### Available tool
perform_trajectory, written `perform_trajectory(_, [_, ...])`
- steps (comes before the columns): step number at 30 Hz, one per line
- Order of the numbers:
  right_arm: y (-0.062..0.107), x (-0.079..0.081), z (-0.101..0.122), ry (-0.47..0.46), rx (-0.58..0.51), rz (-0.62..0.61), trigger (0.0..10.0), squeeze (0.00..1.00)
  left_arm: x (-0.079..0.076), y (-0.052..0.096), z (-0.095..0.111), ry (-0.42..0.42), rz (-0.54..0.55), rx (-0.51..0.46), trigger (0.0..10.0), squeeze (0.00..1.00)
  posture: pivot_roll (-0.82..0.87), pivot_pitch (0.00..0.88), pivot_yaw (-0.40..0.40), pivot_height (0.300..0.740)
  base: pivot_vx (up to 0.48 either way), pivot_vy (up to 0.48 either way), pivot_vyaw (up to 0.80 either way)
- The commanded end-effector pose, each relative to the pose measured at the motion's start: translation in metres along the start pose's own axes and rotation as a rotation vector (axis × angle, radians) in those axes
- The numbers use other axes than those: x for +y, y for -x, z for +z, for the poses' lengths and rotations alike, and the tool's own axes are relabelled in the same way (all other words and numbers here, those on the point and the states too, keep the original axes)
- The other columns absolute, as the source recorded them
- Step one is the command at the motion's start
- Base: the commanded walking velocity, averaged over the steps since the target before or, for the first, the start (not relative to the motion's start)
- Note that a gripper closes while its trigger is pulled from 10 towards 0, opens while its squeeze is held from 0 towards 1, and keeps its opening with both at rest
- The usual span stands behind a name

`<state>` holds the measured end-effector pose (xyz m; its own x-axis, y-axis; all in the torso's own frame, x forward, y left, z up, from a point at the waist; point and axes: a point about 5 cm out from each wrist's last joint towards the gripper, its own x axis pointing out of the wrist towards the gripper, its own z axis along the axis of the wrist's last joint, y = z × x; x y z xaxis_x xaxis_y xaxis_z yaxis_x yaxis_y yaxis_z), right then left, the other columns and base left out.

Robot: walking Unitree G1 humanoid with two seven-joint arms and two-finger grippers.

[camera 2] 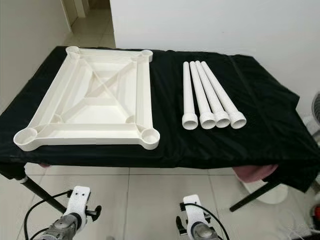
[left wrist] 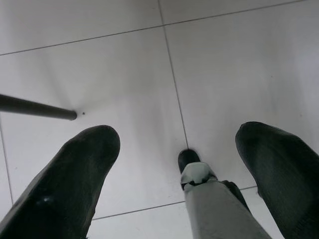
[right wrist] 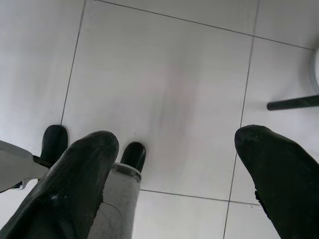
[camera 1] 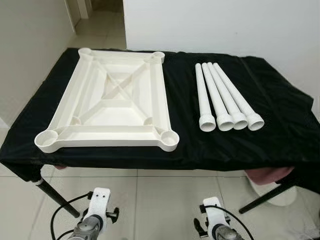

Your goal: Building children table

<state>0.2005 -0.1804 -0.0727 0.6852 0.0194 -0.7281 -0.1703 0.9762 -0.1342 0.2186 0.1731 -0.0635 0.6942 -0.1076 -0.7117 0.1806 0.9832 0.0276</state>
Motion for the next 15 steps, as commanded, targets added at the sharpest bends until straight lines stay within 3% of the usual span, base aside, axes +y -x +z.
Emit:
perform_trajectory(1, [0.0008, 0.0007, -0.0039, -0.006, 0.017, 0.000, 10.0, 0.00, -0.0017, 0.0005, -0.0028, -0.019, -0.017, 0.010, 10.0, 0.00, -0.04, 0.000, -0.012, 0.740, 0.000, 0.000, 0.00])
perform_trajectory(15, [0.0009, 0.0025, -0.0046, 0.004, 0.019, 0.009, 10.0, 0.00, -0.0025, 0.0005, -0.0027, -0.048, -0.017, 0.008, 10.0, 0.00, -0.03, 0.000, -0.020, 0.740, 0.000, -0.387, 0.00])
